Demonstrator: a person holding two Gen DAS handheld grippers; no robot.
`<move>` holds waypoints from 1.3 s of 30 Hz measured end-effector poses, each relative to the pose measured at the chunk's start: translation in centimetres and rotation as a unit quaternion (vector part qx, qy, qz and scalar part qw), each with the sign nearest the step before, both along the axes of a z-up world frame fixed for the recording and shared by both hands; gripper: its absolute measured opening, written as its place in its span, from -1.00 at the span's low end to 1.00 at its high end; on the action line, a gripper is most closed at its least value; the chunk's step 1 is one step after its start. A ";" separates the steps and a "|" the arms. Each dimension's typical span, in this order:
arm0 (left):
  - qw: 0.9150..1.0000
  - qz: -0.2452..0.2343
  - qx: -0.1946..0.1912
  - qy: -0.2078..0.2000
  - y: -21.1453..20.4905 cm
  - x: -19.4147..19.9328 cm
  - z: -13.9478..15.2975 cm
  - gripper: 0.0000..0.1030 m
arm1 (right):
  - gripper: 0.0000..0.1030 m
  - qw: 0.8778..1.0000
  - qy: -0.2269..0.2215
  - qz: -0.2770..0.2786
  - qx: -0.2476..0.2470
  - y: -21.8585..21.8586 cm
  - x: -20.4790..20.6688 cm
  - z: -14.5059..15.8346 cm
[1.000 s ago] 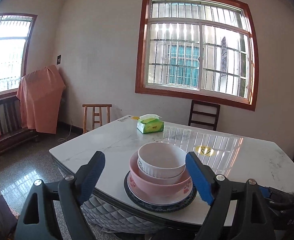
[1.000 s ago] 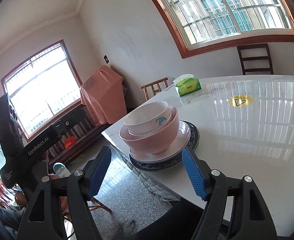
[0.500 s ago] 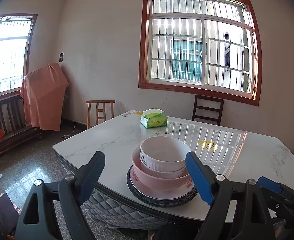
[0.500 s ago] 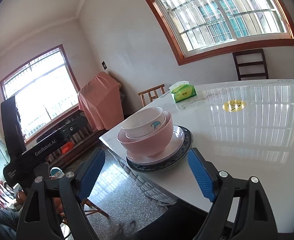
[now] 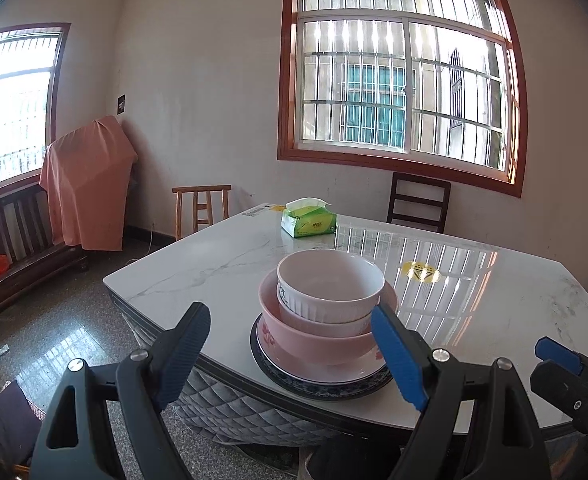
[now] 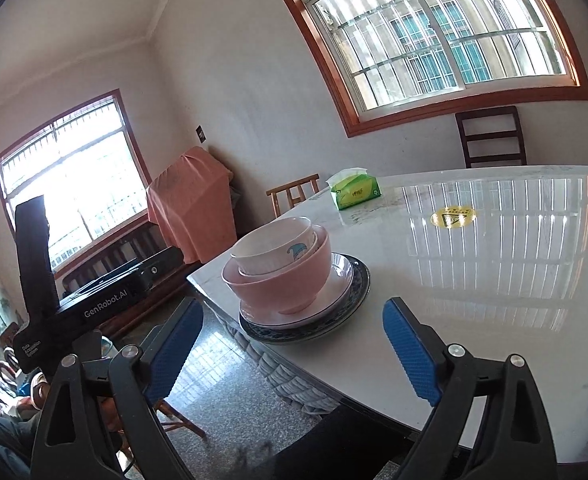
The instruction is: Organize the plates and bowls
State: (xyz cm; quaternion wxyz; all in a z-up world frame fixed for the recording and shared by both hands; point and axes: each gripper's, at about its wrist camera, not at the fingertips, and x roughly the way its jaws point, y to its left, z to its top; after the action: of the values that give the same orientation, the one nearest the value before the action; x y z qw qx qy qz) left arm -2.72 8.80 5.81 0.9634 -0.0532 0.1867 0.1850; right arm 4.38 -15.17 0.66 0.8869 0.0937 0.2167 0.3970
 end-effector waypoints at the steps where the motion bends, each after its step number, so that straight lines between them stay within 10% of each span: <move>1: 1.000 -0.001 -0.001 0.002 -0.1 0.1 -0.2 0.65 | 0.79 1.000 -0.006 -0.006 -0.005 0.1 -0.1 0.1; 15: 1.000 0.008 0.008 -0.001 -0.8 0.2 -1.7 0.65 | 0.96 0.990 -0.084 -0.092 -0.070 2.7 -1.2 1.4; 39: 1.000 0.007 0.001 0.023 -0.4 0.5 -2.6 0.66 | 0.99 0.990 -0.087 -0.080 -0.081 3.8 -1.7 1.2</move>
State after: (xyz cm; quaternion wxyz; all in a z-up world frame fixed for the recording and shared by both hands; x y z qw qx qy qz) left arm -2.19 8.42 3.18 0.9577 -0.0496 0.2078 0.1929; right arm 2.65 -11.33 1.90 0.9361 0.0041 0.1620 0.3122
